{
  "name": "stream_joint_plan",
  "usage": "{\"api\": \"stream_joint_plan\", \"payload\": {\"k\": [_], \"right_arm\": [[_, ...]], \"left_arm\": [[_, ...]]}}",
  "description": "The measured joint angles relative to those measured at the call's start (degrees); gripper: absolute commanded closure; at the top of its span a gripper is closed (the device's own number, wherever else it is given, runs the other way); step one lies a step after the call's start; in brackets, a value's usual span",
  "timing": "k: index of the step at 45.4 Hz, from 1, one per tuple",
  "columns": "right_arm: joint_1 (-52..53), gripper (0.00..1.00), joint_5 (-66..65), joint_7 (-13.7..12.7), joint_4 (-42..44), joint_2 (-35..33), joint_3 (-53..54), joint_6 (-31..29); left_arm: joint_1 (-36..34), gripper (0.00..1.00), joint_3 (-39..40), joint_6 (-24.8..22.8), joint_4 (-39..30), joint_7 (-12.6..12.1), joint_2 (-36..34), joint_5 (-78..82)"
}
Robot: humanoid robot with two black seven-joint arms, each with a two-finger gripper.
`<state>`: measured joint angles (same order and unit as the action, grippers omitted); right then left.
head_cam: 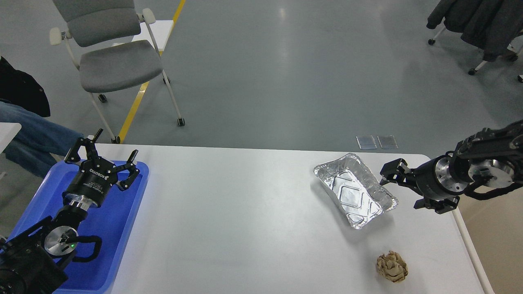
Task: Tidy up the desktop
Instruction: 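Move the right gripper down toward the near end of the foil tray, then close the right gripper on the near edge of the foil tray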
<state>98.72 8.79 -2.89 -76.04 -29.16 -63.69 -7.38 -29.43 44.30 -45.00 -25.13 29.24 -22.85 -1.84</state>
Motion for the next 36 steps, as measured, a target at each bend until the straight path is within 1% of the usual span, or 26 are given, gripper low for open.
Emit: {"api": "stream_joint_plan", "payload": {"k": [22,36], "right_arm": [[-11.6,0.02,3.1,0.1,5.8,9.3,0.3,14.2],[-17.3,0.03,4.7,0.2,8.4,12.5,2.1,20.0]], "left_arm": [[0.0,0.01,0.0,0.0,0.0,0.0,0.0,0.0],[0.0,0.01,0.0,0.0,0.0,0.0,0.0,0.0]]}}
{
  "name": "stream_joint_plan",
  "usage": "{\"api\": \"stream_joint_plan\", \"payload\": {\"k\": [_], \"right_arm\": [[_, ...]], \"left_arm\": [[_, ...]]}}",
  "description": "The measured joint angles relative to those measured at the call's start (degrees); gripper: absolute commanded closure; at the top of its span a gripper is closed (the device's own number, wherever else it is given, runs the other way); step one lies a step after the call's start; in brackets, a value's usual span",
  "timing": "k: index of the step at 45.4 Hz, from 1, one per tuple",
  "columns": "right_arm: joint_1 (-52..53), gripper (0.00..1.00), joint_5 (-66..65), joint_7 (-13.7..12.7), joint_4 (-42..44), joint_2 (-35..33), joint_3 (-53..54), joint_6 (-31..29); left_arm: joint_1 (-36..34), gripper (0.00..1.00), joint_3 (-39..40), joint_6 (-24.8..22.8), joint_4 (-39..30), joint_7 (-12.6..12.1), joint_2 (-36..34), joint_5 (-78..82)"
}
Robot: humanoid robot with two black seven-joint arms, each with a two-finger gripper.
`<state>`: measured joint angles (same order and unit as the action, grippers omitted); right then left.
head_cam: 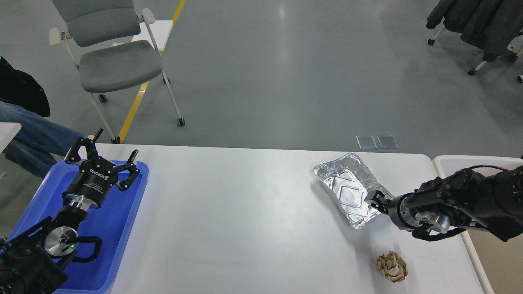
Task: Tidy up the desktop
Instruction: 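Close the right gripper on the near edge of the foil tray, then lift the foil tray with the right gripper and carry it toward the bin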
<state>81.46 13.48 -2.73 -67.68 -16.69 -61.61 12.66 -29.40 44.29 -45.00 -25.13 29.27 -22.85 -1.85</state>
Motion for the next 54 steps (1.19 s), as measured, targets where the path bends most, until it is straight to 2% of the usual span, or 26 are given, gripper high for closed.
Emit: {"api": "stream_joint_plan", "payload": {"k": [16,29,37,47,51,54], "right_arm": [[-4.3,0.06,0.4,0.1,2.4,1.9,3.3,7.2],[-6.9,0.11,-0.2,0.2,4.9,3.4,4.0,10.2],[-8.6,0.25,-0.4,0.3,6.6,3.8,4.1,10.8],[-11.2,0.48,-0.5,0.3,8.3,4.9,4.3,11.4],[-12.0,0.60,-0.5,0.4,9.0,5.5,4.3,11.7],[-12.6,0.73,-0.5,0.4,9.5,5.9,4.3,12.4]], "left_arm": [[0.0,0.01,0.0,0.0,0.0,0.0,0.0,0.0],[0.0,0.01,0.0,0.0,0.0,0.0,0.0,0.0],[0.0,0.01,0.0,0.0,0.0,0.0,0.0,0.0],[0.0,0.01,0.0,0.0,0.0,0.0,0.0,0.0],[0.0,0.01,0.0,0.0,0.0,0.0,0.0,0.0],[0.0,0.01,0.0,0.0,0.0,0.0,0.0,0.0]]}}
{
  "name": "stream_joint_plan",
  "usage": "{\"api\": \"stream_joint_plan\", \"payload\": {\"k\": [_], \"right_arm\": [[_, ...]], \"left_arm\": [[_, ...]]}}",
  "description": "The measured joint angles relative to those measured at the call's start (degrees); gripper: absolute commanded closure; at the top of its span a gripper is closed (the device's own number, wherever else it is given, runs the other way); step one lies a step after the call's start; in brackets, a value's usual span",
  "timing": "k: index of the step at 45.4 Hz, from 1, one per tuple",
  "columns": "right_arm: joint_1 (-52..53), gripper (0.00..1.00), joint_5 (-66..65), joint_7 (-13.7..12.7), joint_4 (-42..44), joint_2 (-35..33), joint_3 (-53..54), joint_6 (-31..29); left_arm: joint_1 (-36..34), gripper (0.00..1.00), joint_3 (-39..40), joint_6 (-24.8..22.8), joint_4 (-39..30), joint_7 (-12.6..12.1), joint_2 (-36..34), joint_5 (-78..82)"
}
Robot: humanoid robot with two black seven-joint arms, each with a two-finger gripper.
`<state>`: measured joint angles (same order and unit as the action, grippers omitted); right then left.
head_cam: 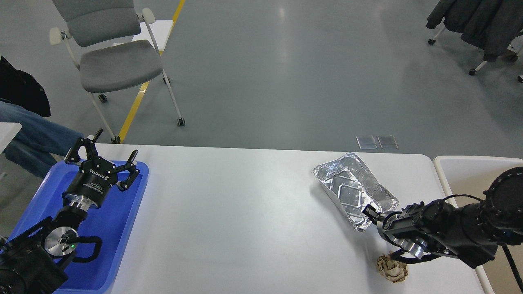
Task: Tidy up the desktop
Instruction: 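Lift the foil tray with the right gripper and carry it toward the bin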
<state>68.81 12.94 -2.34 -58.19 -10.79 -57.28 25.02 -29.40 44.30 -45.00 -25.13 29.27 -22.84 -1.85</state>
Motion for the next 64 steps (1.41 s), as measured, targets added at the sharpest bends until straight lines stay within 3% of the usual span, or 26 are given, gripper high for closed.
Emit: {"api": "stream_joint_plan", "payload": {"k": [5,7,19,43,64], "right_arm": [[-0.8,0.96,-0.3,0.4,0.5,0.5,0.0,1.0],[-1.1,1.00,-0.5,0.9,0.7,0.7,0.0,1.3],[-2.2,1.00,-1.0,4.4,1.0,1.1,-0.1,2.2],[2.5,1.00,-1.7,6.7,-2.1,-2.5,-0.5,1.5],[26.2,1.00,-11.2,6.9,-17.2,-17.6,-8.9,-13.6]], "left_arm": [[0.0,0.01,0.0,0.0,0.0,0.0,0.0,0.0],[0.0,0.01,0.0,0.0,0.0,0.0,0.0,0.0],[0.0,0.01,0.0,0.0,0.0,0.0,0.0,0.0],[0.0,0.01,0.0,0.0,0.0,0.0,0.0,0.0],[0.0,0.01,0.0,0.0,0.0,0.0,0.0,0.0]]}}
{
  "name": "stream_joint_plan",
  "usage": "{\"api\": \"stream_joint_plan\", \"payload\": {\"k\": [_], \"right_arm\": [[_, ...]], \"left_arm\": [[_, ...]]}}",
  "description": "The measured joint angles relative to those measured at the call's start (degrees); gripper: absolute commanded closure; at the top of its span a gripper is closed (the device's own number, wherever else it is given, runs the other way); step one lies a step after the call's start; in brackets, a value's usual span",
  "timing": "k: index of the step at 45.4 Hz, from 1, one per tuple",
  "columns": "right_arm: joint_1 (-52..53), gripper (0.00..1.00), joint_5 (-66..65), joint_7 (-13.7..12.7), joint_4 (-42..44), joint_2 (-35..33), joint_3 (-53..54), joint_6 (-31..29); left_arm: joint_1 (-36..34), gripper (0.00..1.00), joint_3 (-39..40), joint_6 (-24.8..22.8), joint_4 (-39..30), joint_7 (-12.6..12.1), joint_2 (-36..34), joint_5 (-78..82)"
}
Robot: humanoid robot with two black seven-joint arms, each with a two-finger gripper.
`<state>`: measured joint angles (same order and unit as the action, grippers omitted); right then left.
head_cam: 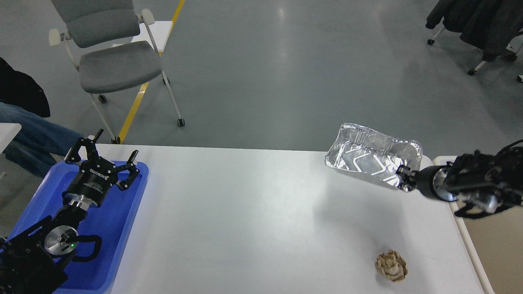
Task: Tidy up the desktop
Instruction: 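Lift the foil tray with the right gripper and carry it toward the bin, then lower the foil tray into the beige bin and release it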
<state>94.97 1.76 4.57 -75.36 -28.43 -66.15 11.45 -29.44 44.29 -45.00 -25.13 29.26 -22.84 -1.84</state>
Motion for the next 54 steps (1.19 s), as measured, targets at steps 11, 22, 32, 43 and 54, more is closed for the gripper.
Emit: {"api": "stream_joint_plan", "payload": {"k": [11,22,32,43,54], "right_arm": [[12.5,1.00,-3.2,-0.1,-5.1,-3.5,-5.9,-8.6],[24.3,1.00,-6.1,-0.4,-7.4,-5.7,-10.9,-18.5],[33.9,1.00,-8.0,-0.5,-8.1,-6.7,-13.9,-26.9],[41.8,1.00,-8.7,-0.6,-8.3,-7.2,-15.9,-33.6],[44.3,1.00,-9.2,-0.6,-7.8,-7.4,-16.6,-36.0]], "left_arm": [[0.0,0.01,0.0,0.0,0.0,0.0,0.0,0.0],[0.1,0.01,0.0,0.0,0.0,0.0,0.0,0.0],[0.1,0.01,0.0,0.0,0.0,0.0,0.0,0.0],[0.1,0.01,0.0,0.0,0.0,0.0,0.0,0.0],[0.1,0.01,0.0,0.0,0.0,0.0,0.0,0.0]]}}
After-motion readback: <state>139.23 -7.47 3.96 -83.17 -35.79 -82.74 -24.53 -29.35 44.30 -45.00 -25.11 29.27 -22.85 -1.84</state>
